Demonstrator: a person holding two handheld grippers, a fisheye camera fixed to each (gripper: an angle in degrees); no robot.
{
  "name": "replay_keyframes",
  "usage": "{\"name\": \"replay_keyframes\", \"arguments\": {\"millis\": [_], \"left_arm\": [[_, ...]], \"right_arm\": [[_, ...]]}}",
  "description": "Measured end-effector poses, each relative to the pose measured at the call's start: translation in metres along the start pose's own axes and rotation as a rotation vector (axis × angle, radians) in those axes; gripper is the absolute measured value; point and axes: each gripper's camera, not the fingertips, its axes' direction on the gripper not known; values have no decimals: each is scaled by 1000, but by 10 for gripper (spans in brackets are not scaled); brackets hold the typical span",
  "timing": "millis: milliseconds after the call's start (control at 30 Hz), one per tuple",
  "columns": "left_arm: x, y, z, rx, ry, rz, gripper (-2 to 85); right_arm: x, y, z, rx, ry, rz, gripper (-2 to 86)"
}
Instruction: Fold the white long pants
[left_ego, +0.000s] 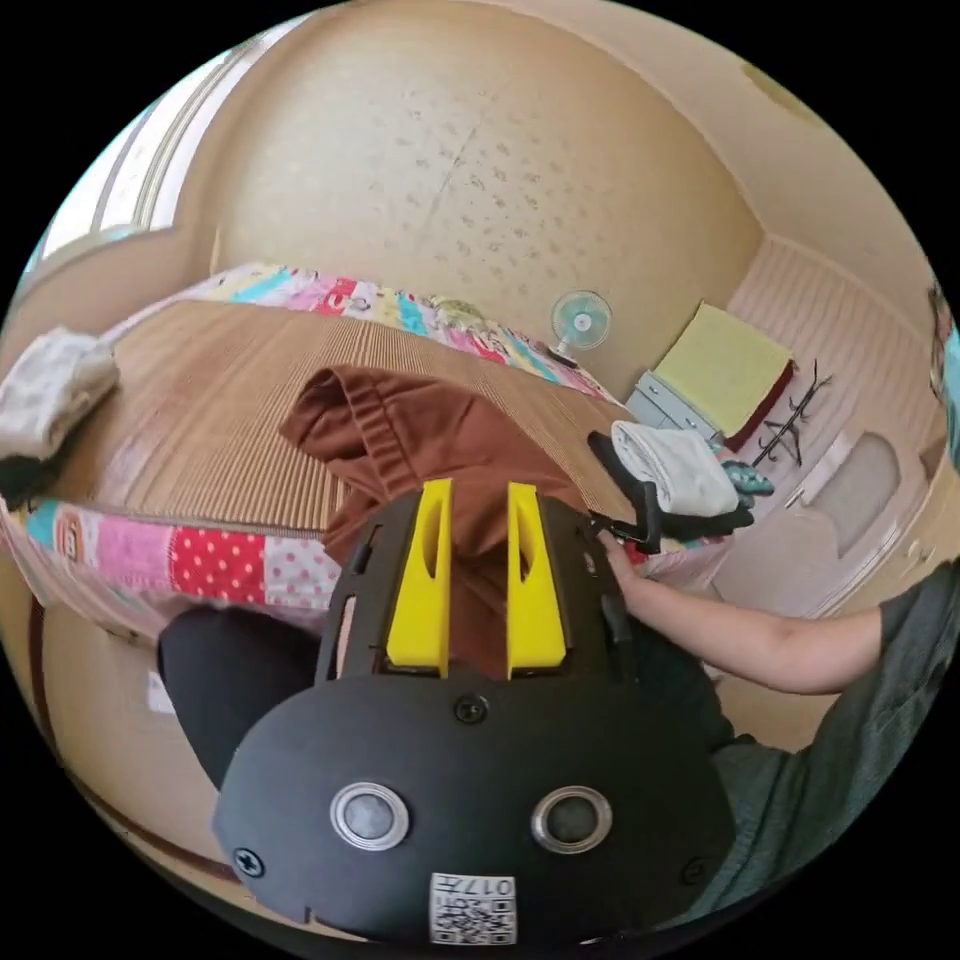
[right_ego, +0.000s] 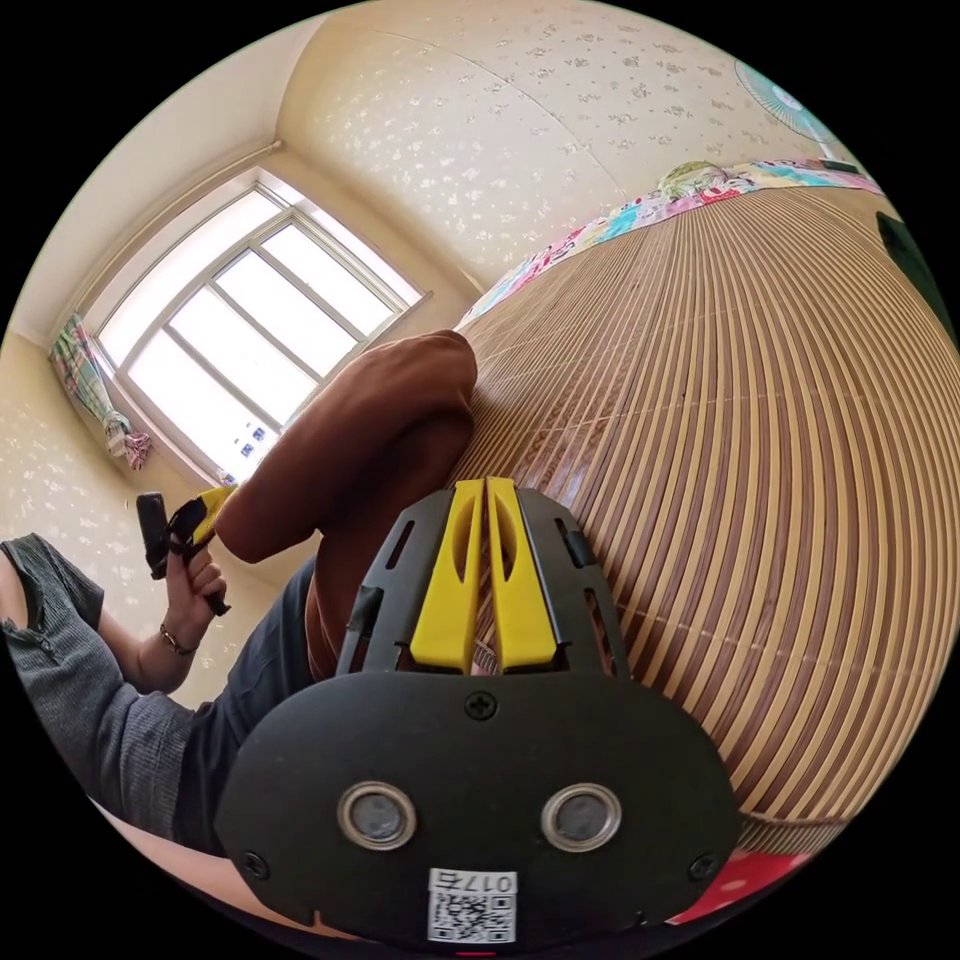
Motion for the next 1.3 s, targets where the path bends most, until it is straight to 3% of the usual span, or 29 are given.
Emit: {"name": "replay_keyframes", "arguments": {"millis": [100,233,333,500,567,700,833,900,1000,1100,1300], "left_arm": [[-70,5,32,-77,164,-221,157],[-142,0,61,-114,323,-389,147],[-159,-11,74,-157,421,-412,93],[-136,-52,23,-12,460,-247,50],[-112,-78,0,21,480,-140,46],[-67,-106,-7,3,448,-22,43],[-32,-111,0,5,484,53,43],[-33,-108,-4,4,462,54,46],[-48,-99,-30,23,420,120,64],[-76,-78,-52,-15,331,131,84],[-112,-24,-27,-149,-97,97,155]], "right_arm": [[-7,0,8,-1,5,9,7],[-31,-8,20,-64,89,28,11],[-84,-8,21,-97,112,-108,19],[-199,19,-47,182,162,-263,82],[-242,28,-58,203,173,-388,113],[-337,30,-13,40,270,-634,179],[-396,33,75,-96,446,-805,189],[-423,26,138,-183,715,-820,157],[-451,19,177,-111,1040,-846,50],[-471,0,171,-63,1020,-796,34],[-528,-27,96,194,893,-679,22]]}}
